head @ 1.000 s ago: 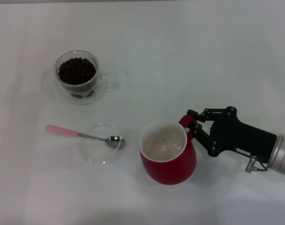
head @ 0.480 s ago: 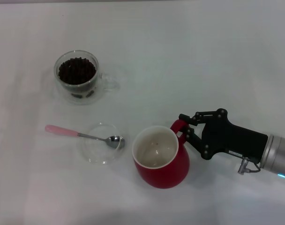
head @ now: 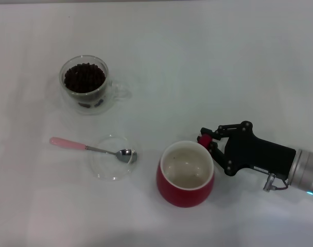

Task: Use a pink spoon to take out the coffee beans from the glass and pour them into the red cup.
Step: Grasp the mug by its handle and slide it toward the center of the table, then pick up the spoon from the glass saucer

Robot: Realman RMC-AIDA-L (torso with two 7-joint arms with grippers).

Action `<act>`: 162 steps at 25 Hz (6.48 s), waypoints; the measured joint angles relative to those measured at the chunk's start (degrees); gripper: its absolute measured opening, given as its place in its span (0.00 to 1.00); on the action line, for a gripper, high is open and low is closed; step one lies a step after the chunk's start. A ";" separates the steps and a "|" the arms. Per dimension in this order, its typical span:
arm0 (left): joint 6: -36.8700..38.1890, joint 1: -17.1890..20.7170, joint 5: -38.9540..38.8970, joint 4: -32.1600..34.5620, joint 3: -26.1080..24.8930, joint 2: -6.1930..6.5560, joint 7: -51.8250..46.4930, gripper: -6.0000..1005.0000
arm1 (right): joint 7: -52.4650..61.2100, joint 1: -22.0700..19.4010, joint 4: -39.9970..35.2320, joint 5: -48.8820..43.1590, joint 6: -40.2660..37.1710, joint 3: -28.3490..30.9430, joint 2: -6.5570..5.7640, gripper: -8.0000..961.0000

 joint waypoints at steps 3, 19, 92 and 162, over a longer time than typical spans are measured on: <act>0.07 -0.02 0.00 0.13 0.00 0.01 0.00 0.68 | -0.95 -0.25 0.05 0.17 0.17 0.27 -0.02 0.15; 0.34 -0.15 -0.17 0.47 0.00 0.12 0.05 0.68 | -1.60 -3.00 0.40 0.14 -2.47 3.98 -0.66 0.50; 2.49 8.74 16.87 -11.48 17.46 0.06 -57.17 0.68 | 3.37 -6.64 10.75 1.72 -40.71 41.06 -2.42 0.82; 1.14 5.50 18.41 -1.78 24.40 0.20 -61.54 0.14 | -0.84 -8.26 11.31 0.85 -43.32 39.71 -0.64 0.82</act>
